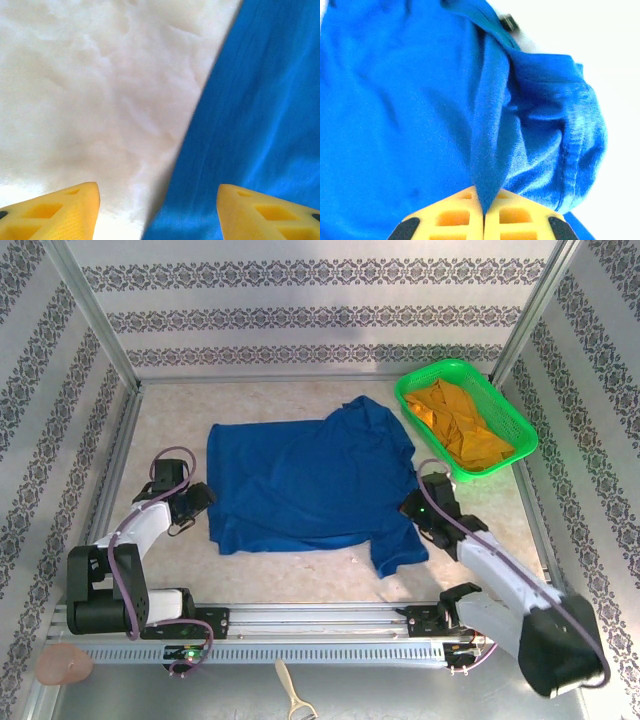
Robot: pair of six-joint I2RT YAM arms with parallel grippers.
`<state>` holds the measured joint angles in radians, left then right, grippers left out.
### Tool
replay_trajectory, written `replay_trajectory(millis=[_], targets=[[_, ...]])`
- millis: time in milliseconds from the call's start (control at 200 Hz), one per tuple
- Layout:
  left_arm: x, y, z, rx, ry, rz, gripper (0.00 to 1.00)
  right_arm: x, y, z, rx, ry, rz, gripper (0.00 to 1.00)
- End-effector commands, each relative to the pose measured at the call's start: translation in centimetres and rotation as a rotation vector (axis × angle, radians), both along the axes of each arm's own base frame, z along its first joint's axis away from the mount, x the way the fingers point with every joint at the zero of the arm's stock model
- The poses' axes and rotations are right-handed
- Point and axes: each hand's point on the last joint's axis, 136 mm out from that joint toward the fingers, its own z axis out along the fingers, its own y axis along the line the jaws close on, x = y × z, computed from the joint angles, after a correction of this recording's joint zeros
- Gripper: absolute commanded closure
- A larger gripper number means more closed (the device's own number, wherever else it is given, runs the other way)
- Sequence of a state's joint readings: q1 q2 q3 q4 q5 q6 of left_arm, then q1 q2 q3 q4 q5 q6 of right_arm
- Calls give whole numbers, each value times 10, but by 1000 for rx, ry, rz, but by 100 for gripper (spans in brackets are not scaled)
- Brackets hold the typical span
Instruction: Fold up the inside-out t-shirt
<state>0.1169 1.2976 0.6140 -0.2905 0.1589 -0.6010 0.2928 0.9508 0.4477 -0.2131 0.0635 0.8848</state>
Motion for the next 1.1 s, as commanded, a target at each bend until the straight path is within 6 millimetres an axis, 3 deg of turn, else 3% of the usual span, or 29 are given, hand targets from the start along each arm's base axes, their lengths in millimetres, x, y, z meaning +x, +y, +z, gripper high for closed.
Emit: replay_trajectory(millis=[0,115,265,550,1094], targets=[[14,-13,16,-37,-76,-69,37,-28,-20,-32,-66,115,-41,100],[8,-36,14,-84,-66,-147,38,-34,-18,-49,-45,157,-42,100],[-14,-65,12,-51,-27,-244,39,-34,-18,-52,-49,164,-36,100],[-47,-71,8,80,3,-264,44,-33,-18,-53,-56,162,-35,100],[-39,-100,-17,130,73,-387,50,-30,-16,-53,-50,157,-31,100]])
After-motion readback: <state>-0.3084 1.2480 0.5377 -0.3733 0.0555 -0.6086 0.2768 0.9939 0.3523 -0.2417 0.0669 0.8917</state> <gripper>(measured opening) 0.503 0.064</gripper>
